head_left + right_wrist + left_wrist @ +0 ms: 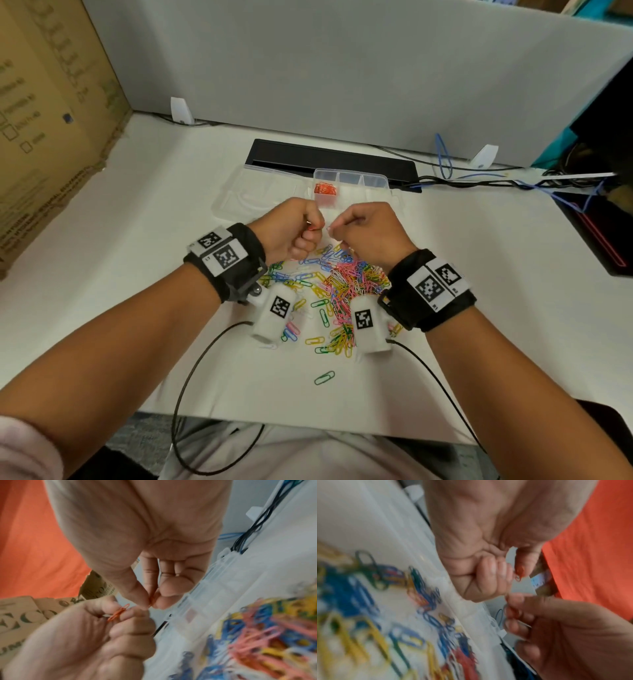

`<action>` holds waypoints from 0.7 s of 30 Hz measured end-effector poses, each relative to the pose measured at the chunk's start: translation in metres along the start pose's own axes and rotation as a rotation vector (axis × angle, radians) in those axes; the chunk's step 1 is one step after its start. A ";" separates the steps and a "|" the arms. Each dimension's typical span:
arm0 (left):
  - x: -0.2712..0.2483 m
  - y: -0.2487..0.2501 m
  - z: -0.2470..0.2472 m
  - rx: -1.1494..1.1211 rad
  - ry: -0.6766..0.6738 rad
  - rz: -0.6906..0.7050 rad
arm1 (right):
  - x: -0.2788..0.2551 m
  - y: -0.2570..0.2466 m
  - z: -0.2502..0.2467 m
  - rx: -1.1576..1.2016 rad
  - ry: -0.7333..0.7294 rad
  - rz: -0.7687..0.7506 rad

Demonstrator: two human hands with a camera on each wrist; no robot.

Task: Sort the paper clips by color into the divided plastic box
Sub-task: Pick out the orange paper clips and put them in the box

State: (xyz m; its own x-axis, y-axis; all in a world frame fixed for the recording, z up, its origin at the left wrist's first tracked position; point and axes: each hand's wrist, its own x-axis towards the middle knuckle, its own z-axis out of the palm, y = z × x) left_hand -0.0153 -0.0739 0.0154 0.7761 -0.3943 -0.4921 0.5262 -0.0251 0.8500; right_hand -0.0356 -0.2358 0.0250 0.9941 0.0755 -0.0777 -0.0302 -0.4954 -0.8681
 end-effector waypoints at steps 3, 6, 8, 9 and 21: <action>-0.003 -0.006 0.003 -0.379 -0.043 0.047 | -0.005 -0.017 0.008 0.139 0.022 -0.059; 0.003 -0.016 0.005 -0.572 -0.071 0.071 | -0.007 -0.022 0.015 0.134 0.008 -0.128; 0.005 -0.021 0.009 -0.604 -0.028 0.044 | -0.008 -0.020 0.019 0.051 0.001 -0.174; 0.005 -0.022 0.011 -0.618 -0.001 0.016 | -0.007 -0.017 0.020 0.008 0.022 -0.189; -0.001 -0.018 0.003 -0.235 0.246 -0.001 | 0.016 0.029 0.015 -0.589 -0.213 0.035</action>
State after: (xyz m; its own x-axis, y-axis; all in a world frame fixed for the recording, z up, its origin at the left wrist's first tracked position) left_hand -0.0264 -0.0762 0.0016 0.8211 -0.1604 -0.5477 0.5704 0.1988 0.7969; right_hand -0.0219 -0.2364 -0.0086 0.9493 0.1913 -0.2496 0.0605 -0.8900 -0.4519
